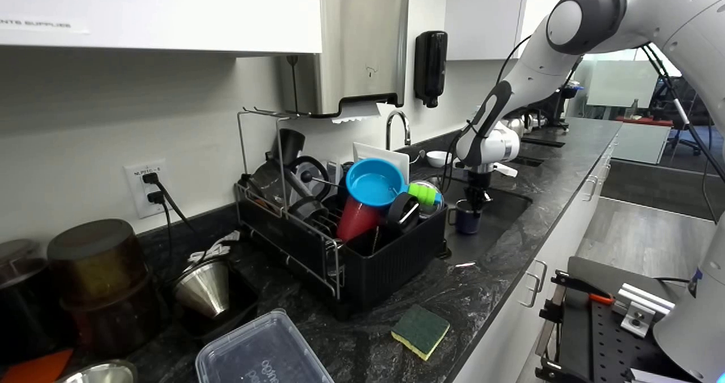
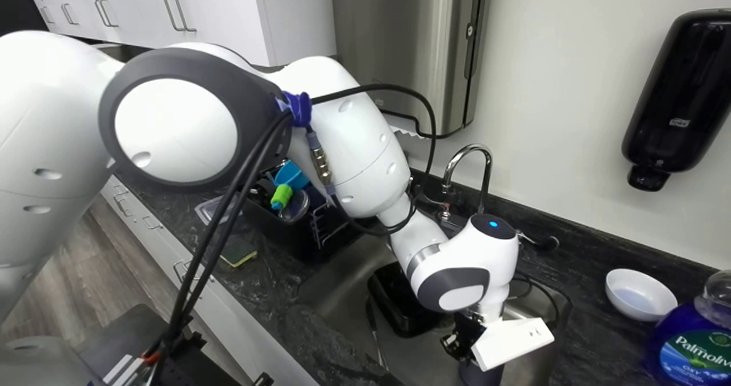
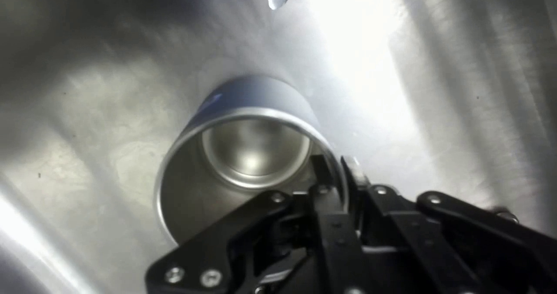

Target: Put the blue cup in the sink

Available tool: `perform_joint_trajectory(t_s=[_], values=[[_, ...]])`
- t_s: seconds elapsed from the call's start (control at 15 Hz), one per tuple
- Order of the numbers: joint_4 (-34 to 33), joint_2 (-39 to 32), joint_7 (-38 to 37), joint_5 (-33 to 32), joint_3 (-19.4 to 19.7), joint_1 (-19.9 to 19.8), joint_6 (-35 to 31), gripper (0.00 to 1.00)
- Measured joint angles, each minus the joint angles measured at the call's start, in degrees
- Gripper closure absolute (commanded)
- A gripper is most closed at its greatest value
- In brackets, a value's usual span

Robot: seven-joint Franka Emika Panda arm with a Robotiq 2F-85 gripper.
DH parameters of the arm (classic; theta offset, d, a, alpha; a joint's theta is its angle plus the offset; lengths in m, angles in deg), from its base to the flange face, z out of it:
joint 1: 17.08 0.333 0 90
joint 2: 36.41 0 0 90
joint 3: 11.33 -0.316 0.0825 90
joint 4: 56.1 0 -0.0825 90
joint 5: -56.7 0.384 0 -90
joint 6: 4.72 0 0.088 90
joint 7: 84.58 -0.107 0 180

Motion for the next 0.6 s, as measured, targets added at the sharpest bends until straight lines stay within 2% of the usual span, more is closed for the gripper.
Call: perform_joint_trajectory(t_s=[0.47, 0.6], values=[[0.7, 1.9, 0.0, 0.0, -1.9, 0.0, -1.9, 0.05], [2.2, 4.5, 0.1, 0.0, -2.5, 0.0, -2.2, 0.0]])
